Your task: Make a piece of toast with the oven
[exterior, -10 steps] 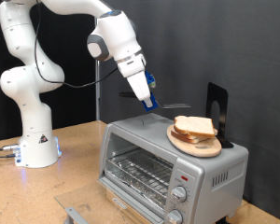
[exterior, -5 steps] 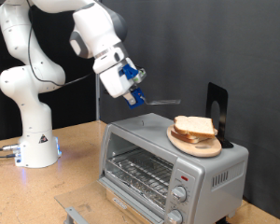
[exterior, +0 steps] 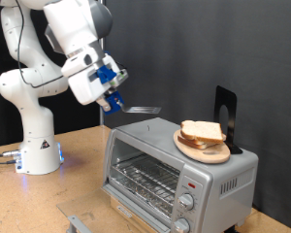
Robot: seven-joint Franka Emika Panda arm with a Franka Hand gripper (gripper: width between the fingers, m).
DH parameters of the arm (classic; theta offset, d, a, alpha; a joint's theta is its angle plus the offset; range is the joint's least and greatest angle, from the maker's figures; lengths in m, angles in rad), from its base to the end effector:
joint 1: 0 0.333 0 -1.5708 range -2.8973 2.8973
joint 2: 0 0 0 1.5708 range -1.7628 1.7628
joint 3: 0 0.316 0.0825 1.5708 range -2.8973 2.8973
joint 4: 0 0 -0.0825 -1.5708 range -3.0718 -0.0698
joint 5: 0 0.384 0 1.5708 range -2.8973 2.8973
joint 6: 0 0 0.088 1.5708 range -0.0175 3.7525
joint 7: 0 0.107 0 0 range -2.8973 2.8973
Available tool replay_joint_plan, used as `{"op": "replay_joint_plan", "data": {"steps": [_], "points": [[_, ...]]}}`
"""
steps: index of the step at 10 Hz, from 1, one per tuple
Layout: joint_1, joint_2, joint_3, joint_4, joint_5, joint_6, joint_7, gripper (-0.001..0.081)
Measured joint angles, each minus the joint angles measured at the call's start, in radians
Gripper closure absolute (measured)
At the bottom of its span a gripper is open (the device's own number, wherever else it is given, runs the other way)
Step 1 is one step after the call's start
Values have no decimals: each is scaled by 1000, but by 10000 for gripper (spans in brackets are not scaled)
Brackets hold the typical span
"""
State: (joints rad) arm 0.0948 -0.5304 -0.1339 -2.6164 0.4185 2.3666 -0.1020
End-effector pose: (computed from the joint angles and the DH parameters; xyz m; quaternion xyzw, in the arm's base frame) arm 0.4011 -0.0115 0.4509 -0.9673 0.0923 -0.1424 0.1887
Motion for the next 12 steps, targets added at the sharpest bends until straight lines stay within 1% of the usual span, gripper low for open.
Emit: {"op": "replay_joint_plan", "data": {"steps": [1, 3, 4, 6, 7, 9, 12], "points": [[-16, 0, -16, 3, -29, -19, -26, 417], [-23, 0, -34, 2, -55, -37, -85, 417], [-23, 1, -34, 1, -53, -36, -78, 417], [-23, 19, -22, 18, -56, -73, -39, 417], [-23, 44, -9, 41, -63, -92, -4, 417], [-21, 112, 24, 94, -69, -86, 57, 417], [-19, 200, 58, 151, -67, -58, 84, 417]]}}
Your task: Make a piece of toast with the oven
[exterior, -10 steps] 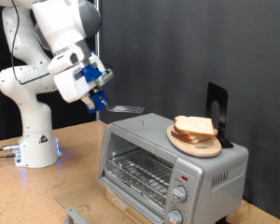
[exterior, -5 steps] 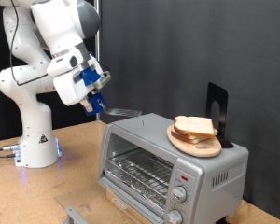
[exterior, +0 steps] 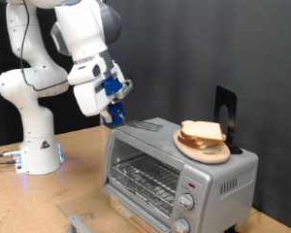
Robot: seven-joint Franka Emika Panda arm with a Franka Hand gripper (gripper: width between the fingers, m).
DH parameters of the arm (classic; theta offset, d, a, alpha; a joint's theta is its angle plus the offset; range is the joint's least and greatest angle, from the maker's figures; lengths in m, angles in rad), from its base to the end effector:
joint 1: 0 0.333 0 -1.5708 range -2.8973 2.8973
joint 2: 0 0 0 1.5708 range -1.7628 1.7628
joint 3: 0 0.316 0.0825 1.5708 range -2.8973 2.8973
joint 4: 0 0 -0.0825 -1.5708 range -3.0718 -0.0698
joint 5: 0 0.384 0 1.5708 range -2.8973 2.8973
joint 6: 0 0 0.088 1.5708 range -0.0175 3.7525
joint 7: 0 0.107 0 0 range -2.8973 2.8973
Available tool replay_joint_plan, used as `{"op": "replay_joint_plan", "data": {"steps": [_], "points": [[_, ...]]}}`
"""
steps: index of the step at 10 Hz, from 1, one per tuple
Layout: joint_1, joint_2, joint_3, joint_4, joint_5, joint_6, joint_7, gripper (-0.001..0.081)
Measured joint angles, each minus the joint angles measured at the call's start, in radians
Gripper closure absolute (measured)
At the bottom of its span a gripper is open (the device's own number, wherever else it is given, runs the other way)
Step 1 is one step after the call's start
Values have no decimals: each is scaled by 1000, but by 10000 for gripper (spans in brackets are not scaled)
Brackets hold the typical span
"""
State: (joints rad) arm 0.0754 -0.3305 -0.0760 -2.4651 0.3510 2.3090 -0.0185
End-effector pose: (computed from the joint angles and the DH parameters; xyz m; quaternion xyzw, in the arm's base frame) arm 0.4501 0.0059 0.4338 -0.9803 0.0961 -0.0851 0.1503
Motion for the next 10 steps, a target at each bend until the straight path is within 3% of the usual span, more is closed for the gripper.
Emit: {"op": "replay_joint_plan", "data": {"steps": [10], "points": [[0, 180, 49, 125, 4, 66, 45, 417]]}}
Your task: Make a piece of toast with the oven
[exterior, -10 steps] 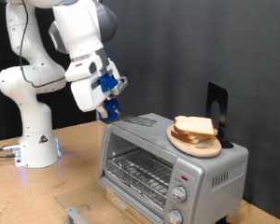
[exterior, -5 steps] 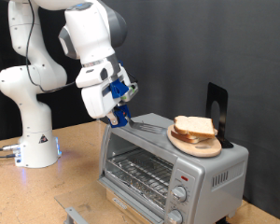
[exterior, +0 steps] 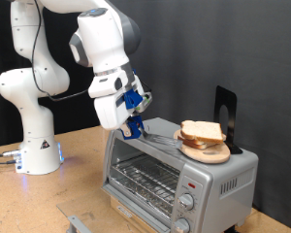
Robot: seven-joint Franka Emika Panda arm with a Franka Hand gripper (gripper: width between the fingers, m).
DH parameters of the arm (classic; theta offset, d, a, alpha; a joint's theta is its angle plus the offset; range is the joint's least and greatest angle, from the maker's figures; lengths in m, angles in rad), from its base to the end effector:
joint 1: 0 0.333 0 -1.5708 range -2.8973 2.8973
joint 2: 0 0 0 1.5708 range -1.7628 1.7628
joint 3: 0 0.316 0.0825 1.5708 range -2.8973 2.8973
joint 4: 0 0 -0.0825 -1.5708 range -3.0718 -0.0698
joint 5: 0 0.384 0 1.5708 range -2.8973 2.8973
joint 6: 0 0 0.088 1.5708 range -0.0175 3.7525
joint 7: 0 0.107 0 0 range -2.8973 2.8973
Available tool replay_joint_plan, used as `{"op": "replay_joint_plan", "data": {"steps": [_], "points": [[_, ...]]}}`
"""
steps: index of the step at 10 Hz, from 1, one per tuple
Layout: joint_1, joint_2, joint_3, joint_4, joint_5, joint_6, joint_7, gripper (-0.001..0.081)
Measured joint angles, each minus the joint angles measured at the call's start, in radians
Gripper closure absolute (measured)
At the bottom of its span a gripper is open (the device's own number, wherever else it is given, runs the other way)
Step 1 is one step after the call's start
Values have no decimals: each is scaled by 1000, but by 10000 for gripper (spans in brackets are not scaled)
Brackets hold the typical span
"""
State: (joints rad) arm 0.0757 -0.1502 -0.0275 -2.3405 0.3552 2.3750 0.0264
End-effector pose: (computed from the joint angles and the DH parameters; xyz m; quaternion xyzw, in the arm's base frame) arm 0.5006 0.0277 0.4135 -0.9810 0.1048 -0.0854 0.1391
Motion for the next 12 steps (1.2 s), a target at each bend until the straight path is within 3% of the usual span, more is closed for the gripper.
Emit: {"op": "replay_joint_plan", "data": {"steps": [4, 7, 12], "points": [[5, -9, 3, 8, 74, 18, -65, 417], [4, -40, 1, 7, 84, -14, -90, 417], [3, -31, 5, 15, 5, -72, 8, 417]]}}
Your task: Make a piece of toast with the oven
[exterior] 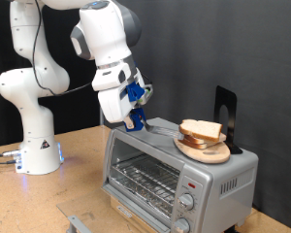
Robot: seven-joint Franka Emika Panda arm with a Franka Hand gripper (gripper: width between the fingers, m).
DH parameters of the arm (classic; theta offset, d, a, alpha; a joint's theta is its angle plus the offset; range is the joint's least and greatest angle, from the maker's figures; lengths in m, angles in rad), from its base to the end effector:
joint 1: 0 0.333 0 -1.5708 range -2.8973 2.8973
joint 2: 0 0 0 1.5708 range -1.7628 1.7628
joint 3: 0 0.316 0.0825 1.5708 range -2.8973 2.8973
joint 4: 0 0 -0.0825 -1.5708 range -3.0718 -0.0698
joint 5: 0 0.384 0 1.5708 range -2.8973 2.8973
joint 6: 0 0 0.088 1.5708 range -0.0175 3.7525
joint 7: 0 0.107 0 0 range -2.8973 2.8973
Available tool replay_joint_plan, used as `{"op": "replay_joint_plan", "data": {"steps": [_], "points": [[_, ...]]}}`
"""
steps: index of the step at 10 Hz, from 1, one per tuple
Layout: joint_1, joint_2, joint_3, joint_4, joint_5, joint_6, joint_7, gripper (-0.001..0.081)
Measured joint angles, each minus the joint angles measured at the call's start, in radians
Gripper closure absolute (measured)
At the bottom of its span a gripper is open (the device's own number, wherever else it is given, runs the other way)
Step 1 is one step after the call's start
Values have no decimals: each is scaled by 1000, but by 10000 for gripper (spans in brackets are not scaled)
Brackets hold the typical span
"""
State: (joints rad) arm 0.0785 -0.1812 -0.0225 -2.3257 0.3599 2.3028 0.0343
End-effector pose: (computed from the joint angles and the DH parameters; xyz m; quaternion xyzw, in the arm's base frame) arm 0.4948 0.0349 0.4289 -0.9816 0.0981 -0.0709 0.1475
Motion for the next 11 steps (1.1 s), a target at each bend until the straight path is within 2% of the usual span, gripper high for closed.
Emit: {"op": "replay_joint_plan", "data": {"steps": [4, 11], "points": [[0, 28, 4, 34, 0, 0, 17, 417], [4, 54, 19, 60, -6, -21, 7, 417]]}}
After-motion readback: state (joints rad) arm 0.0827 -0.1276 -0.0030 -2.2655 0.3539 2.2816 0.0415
